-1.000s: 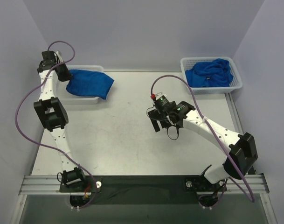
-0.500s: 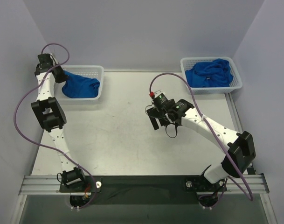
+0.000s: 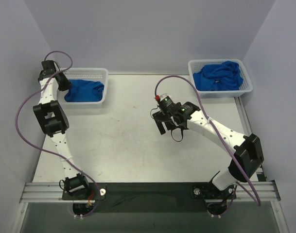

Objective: Fold and stack the towels
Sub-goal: Neatly place the folded towel into the bin

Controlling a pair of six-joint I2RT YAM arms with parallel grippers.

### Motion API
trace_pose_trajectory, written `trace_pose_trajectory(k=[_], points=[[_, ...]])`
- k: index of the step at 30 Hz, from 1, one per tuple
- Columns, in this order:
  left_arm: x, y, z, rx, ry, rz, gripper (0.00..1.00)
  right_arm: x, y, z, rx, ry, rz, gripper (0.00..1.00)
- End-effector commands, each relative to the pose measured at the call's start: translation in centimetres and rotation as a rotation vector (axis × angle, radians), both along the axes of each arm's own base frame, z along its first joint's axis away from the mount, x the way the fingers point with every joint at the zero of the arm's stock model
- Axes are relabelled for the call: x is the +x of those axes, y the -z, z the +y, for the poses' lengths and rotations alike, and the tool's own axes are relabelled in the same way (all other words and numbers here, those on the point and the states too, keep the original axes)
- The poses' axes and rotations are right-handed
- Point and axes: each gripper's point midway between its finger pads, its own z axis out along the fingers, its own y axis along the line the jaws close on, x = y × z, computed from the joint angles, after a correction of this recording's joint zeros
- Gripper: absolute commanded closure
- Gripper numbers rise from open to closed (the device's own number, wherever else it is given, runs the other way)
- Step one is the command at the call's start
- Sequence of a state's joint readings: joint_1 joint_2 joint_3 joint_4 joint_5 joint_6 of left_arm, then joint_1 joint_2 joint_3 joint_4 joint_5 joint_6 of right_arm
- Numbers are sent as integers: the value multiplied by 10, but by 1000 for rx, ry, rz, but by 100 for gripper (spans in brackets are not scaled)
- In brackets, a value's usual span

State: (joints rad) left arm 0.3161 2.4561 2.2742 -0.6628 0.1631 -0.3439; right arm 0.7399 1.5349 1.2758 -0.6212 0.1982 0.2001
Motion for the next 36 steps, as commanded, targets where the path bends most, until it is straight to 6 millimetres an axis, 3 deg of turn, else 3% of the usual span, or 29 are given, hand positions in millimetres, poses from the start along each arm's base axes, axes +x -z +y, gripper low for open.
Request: trace_pose_trajectory(k=[1,12,18,22,27,30,31,36], points=[[2,-29,23,59,-56,-62,100,4,-11,-8,-35,8,-20,14],[-8,-42,32,90,-82,-41,100,5,-8,-7,-39,7,-14,14],[-8,-38,35,91,-84,-30,100,5,-8,-7,-37,9,-12,14],[-9,-41,43,115,-100,-29,89,3,-7,-7,-34,6,-8,14],[-5,-56,52,174,-89,-54,60,2,-6,-7,-33,4,-3,14],[-4,-65,55,209,-81,-66,51,2,-5,-6,-28,2,2,14],[-4,-68,55,218,-73,-71,33,1,-6,-5,-26,-2,2,14],[-4,-83,45,279,-34,-79,25,2,-5,-5,-29,-10,5,14]])
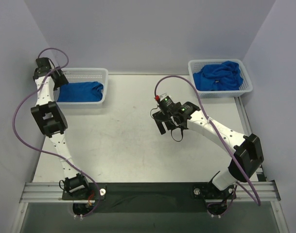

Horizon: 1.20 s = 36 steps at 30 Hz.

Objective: Fold and stack the towels
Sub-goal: Neatly place the folded towel into the bin

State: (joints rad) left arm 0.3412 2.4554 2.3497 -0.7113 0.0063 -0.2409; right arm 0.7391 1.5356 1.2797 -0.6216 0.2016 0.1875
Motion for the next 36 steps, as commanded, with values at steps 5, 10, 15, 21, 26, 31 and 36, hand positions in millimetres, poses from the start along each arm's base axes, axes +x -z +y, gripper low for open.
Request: trace_pose_trajectory(k=[5,10,15,21,26,31,36], points=[[11,-68,-49,65,140,-104,26,1,-4,-5,-24,-1,6,14],[24,-43,-105,23,238,-75,41,2,-3,-5,-20,1,5,14],[36,-17,-123,-54,246,-67,57,-1,-3,-7,-18,8,6,14],[49,2,-134,-59,251,-78,58,-1,-4,-5,-11,5,8,14],[47,28,-136,-59,236,-35,58,4,-8,0,-2,1,4,14],[49,44,-138,-39,233,-17,59,3,-7,1,3,4,11,14],[52,45,-154,-65,275,-26,58,5,-7,2,2,3,10,14]])
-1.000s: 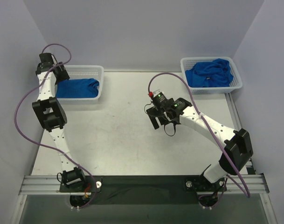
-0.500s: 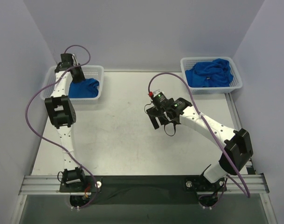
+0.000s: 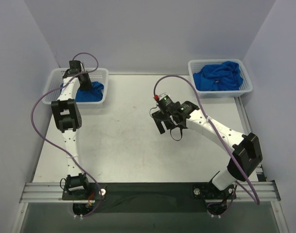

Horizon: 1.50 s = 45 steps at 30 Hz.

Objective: Fold and stack the towels
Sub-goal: Neatly place the folded towel into the bin

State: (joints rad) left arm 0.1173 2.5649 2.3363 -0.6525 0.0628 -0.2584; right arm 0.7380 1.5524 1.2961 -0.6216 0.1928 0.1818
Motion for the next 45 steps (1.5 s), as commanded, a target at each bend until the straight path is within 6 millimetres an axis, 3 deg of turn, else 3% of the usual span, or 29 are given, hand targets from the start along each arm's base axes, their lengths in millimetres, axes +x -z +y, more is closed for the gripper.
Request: trace_pose_trajectory(k=[1,7,12,17,21,28,33,38,45], points=[[16,-16,-16,-8,35,-74,59,2,-7,-2,-3,12,3,14],[13,-29,-40,-31,81,-89,58,4,-7,-2,-3,22,3,14],[12,-31,-42,-42,74,-87,58,3,-7,-3,-3,25,3,14],[9,-29,-27,7,34,-76,58,1,-7,-3,1,29,3,14],[2,-17,5,-18,-43,-44,57,1,-6,-5,-2,31,4,14],[-8,-13,34,4,-75,-21,57,3,-5,-3,-3,25,8,14],[-2,-26,25,-22,-38,-55,54,5,-6,0,-3,18,8,14],[5,-54,5,-46,14,-115,45,5,-6,0,-2,18,7,14],[7,-78,-2,-77,9,-172,40,4,-7,-3,-7,24,1,14]])
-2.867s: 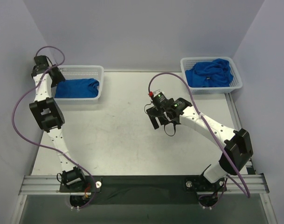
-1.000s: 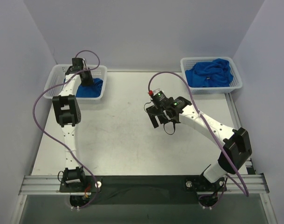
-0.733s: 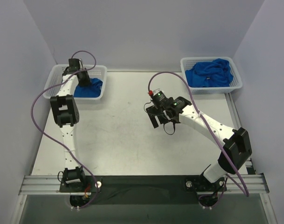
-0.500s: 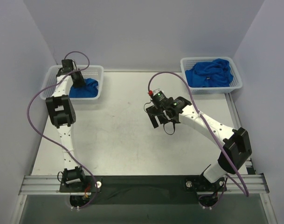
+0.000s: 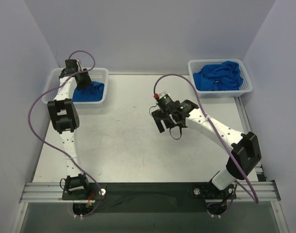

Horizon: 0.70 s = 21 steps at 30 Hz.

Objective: Fold and stack the towels
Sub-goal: Neatly place the folded towel into the bin

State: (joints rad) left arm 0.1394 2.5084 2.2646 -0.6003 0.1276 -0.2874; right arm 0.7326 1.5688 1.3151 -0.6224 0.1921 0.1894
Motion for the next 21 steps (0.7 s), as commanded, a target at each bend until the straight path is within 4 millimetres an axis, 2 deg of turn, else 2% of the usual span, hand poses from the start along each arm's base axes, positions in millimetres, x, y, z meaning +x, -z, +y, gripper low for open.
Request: trace_pose_trajectory(k=[1,13,21], points=[[8,-61,-5,-22,9,-126,40,0,-6,-5,-13,14,1,14],[6,-39,-36,-36,79,-87,43,-3,-4,-6,-9,21,7,14],[12,-50,-59,-108,108,-119,44,-5,-5,-6,0,29,6,14]])
